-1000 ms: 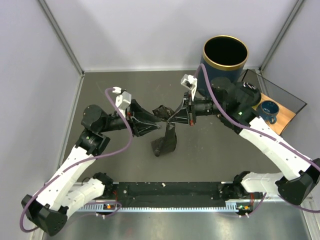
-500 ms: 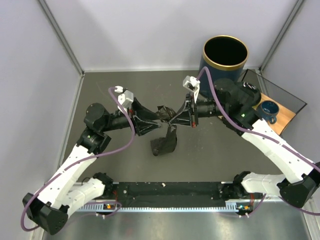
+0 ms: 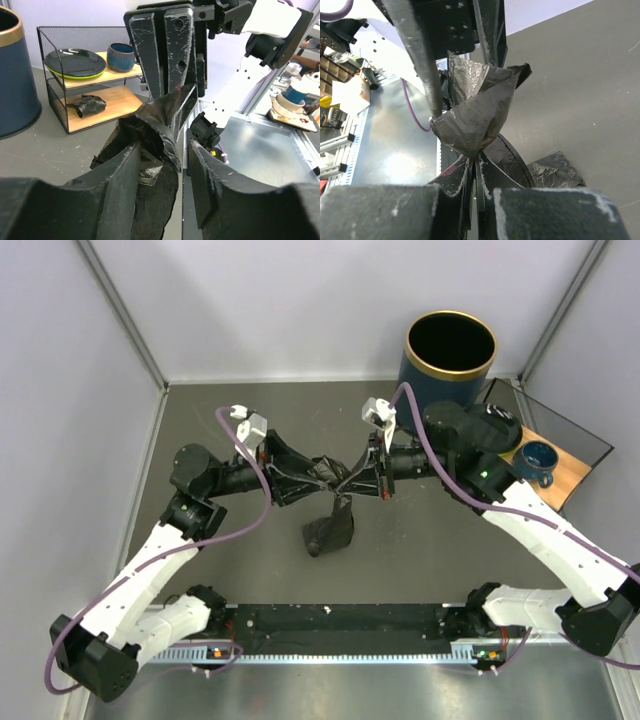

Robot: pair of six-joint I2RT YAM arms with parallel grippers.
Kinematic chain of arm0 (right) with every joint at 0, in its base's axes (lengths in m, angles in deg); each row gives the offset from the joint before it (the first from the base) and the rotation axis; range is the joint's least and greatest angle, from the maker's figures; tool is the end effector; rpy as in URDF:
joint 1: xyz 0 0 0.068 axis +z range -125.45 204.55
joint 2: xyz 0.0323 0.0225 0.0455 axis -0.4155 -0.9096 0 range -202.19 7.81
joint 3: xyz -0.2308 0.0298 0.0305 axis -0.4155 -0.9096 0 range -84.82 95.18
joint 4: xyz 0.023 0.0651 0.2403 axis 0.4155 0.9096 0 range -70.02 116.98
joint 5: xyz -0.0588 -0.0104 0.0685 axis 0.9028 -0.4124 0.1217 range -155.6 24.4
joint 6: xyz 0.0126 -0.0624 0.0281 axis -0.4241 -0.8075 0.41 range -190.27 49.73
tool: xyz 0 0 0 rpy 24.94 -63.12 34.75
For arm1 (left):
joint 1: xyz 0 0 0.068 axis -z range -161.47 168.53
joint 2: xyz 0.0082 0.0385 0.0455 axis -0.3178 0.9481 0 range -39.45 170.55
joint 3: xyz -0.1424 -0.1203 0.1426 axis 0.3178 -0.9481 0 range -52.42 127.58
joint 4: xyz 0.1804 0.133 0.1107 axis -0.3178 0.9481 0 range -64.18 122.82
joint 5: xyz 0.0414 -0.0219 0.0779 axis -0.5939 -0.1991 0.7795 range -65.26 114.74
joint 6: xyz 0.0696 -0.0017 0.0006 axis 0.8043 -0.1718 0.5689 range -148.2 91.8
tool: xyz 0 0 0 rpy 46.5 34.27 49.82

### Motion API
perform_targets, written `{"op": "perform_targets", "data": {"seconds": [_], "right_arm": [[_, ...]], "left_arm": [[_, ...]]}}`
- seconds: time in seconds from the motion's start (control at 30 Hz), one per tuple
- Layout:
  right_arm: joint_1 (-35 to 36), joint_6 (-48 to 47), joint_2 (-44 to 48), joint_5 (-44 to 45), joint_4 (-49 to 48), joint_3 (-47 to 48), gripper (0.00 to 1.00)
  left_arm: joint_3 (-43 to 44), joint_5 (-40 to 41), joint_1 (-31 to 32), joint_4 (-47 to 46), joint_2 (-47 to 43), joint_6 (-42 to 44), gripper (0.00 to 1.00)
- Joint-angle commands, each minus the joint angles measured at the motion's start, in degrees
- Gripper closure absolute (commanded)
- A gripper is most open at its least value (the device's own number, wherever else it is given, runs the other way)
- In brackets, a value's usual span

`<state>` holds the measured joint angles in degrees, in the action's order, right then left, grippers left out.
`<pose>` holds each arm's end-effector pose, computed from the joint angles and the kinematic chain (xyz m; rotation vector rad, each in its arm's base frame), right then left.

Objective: Put the trash bags into the trash bin

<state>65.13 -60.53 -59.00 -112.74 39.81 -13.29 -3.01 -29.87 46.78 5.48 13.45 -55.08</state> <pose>0.1761 0.2053 0.3693 -1.0981 1.6343 1.3454 0.1744 -0.1462 0.3691 0.9038 1.2665 -1.3810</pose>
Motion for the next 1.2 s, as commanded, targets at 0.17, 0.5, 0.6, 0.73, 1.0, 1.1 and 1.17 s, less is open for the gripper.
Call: {"op": "perform_targets", "data": {"seconds": [0.17,0.5,0.6,0.73,1.0,1.1,1.17], "right_arm": [[1.1,-0.4,0.1,0.2,-0.6,1.8,0.71],[0.5,1.1,-0.7,1.8,-0.6,3.2,0.33],[0.6,1.1,-1.4,1.8,-0.6,4.3,0.31],[0.5,0.8,-1.8,1.9,-0.7,5.0,0.56],[-5.0,2.0,0.1,1.4,1.5,4.6,1.0],[-7.2,1.2,1.5,0.7,3.7,4.6,1.0],[-8.0,0.0,2.6,0.8,5.3,4.4,1.0]], "left_arm": [[1.7,-0.5,1.1,-2.5,1.5,-0.9,0.97],[1.0,-2.3,1.1,0.6,-0.1,1.0,1.0],[1.0,-2.6,1.1,0.7,0.0,0.9,1.0],[1.4,-2.5,1.1,1.8,0.4,1.4,1.0],[2.9,0.9,-0.8,12.4,-2.8,8.1,1.0],[2.4,0.6,-3.0,14.0,-3.8,8.0,1.0],[2.7,0.1,-5.7,13.8,-3.7,7.5,1.0]]}}
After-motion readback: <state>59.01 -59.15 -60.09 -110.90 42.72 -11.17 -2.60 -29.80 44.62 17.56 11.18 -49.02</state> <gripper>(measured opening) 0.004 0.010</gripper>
